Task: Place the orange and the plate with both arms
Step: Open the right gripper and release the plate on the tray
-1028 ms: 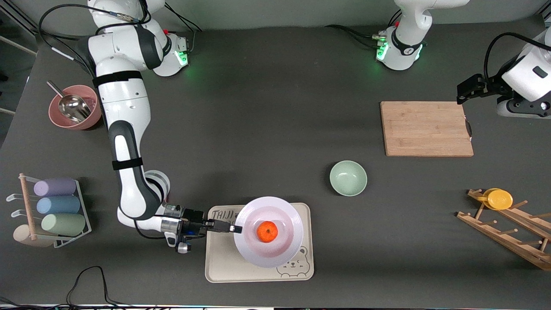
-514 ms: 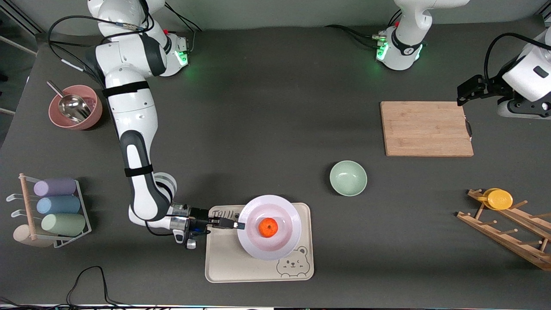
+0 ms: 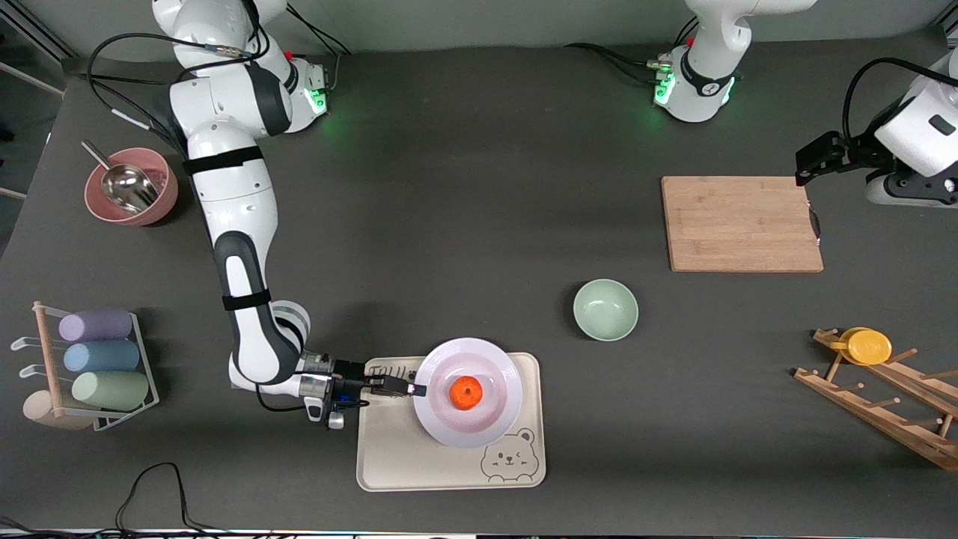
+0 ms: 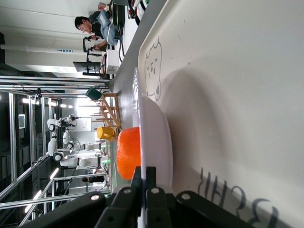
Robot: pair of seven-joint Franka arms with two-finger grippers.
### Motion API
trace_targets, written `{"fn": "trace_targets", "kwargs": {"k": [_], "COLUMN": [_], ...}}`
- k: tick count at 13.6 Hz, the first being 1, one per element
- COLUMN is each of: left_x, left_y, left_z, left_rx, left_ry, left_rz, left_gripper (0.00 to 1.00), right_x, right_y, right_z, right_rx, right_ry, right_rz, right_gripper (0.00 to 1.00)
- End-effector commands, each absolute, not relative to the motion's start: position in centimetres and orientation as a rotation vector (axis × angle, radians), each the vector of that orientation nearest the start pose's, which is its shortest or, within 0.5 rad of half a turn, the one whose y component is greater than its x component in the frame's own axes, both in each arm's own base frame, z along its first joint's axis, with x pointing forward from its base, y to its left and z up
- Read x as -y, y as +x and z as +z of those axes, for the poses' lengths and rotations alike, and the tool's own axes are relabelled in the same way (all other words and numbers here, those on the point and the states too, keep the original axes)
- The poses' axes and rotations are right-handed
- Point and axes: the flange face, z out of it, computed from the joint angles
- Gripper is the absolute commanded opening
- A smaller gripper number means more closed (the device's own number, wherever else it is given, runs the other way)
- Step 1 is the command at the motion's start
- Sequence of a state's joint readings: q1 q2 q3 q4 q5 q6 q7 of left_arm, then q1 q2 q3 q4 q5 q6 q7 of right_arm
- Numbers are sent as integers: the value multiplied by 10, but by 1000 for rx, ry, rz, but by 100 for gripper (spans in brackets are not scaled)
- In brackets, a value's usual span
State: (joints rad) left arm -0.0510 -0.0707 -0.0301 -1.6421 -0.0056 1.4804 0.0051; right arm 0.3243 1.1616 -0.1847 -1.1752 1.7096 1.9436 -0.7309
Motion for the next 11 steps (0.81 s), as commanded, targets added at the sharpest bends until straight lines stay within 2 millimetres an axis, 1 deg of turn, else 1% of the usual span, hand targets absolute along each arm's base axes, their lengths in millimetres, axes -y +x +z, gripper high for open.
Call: {"fn": "trace_targets", "kwargs": {"k": [1,3,4,5,6,7,11], "left_x": [43,42,42,42,42,42,41], "left_y": [519,519,520,520,520,520,521], "left_z": [625,625,624,624,624,624,624], "left_rx": [-143,-138,-138,-138,-138,-141,-141], "left_ry": [-3122,-3122,-3123,-3122,-3122,-3122,-3126], "left_rz": [124,124,127,124,124,122,115], "left_gripper": [100,100,100,100,100,100,100], "right_x": [-213,-213,-214,-214,-214,-214,-210], "right_y": [721,720,720,720,720,720,722], "right_z": [82,81,81,81,81,81,86], "right_rx": [-66,-67,-67,-67,-67,-69,-77], "right_ry": [-1872,-1873,-1873,-1873,-1873,-1873,-1881], "right_rz": [-124,-122,-120,-120,-120,-119,-114], "right_gripper": [0,1,39,59,66,72,72]}}
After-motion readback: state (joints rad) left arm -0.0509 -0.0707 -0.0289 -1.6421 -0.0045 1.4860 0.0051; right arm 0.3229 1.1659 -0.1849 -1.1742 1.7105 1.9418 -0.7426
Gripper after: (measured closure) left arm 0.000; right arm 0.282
